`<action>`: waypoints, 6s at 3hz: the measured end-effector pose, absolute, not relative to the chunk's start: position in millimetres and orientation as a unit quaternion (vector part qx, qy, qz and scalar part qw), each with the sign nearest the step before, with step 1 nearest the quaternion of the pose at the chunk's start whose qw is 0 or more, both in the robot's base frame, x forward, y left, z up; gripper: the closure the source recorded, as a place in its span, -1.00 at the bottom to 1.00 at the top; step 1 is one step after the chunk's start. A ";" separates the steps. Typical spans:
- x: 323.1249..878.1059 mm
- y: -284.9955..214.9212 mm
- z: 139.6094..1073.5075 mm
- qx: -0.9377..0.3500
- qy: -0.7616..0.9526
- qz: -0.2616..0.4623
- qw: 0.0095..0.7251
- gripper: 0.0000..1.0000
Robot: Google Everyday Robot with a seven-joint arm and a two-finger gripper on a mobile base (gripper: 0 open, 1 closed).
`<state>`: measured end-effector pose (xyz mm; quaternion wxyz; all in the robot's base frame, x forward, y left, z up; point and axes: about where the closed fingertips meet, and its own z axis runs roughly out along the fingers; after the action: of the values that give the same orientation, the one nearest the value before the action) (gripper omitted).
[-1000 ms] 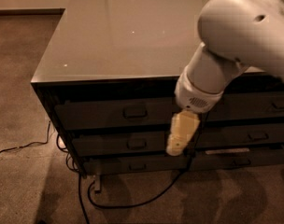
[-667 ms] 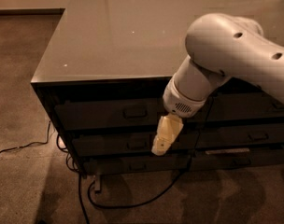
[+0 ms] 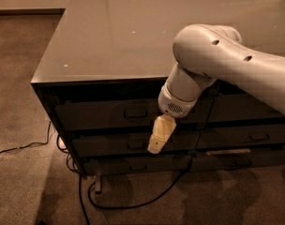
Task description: Open top drawer
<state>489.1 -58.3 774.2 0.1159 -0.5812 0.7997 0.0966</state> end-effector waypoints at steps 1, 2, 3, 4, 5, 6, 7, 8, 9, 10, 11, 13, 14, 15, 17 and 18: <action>509.7 -71.0 757.5 -0.555 0.815 0.099 0.132 -1.00; 540.9 -90.4 736.9 -0.521 0.832 0.101 0.165 -1.00; 574.7 -107.6 718.4 -0.490 0.841 0.107 0.205 -1.00; 596.2 -111.9 709.7 -0.486 0.825 0.141 0.251 -1.00; 603.8 -109.0 715.4 -0.541 0.778 0.158 0.278 -1.00; 599.4 -108.1 715.8 -0.614 0.729 0.136 0.270 -1.00; 598.7 -107.8 714.2 -0.624 0.721 0.133 0.270 -1.00; 598.9 -103.9 709.2 -0.626 0.716 0.138 0.275 -1.00; 601.2 -103.3 702.1 -0.622 0.718 0.139 0.281 -1.00; 605.6 -103.1 695.8 -0.628 0.712 0.133 0.284 -1.00; 607.3 -100.5 687.9 -0.634 0.708 0.130 0.284 -1.00; 605.9 -89.7 673.9 -0.645 0.701 0.132 0.276 -1.00; 602.4 -76.2 665.2 -0.656 0.691 0.142 0.268 -1.00; 608.0 -63.5 665.0 -0.667 0.680 0.145 0.269 -1.00; 619.6 -58.4 643.1 -0.681 0.679 0.140 0.237 -0.63; 618.1 -62.3 641.1 -0.680 0.683 0.140 0.229 -0.16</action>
Offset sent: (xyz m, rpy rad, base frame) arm 0.1051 -0.0615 -0.0629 0.1562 -0.1399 -0.2680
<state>618.1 -62.3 641.1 0.2292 -0.6797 0.6826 0.1397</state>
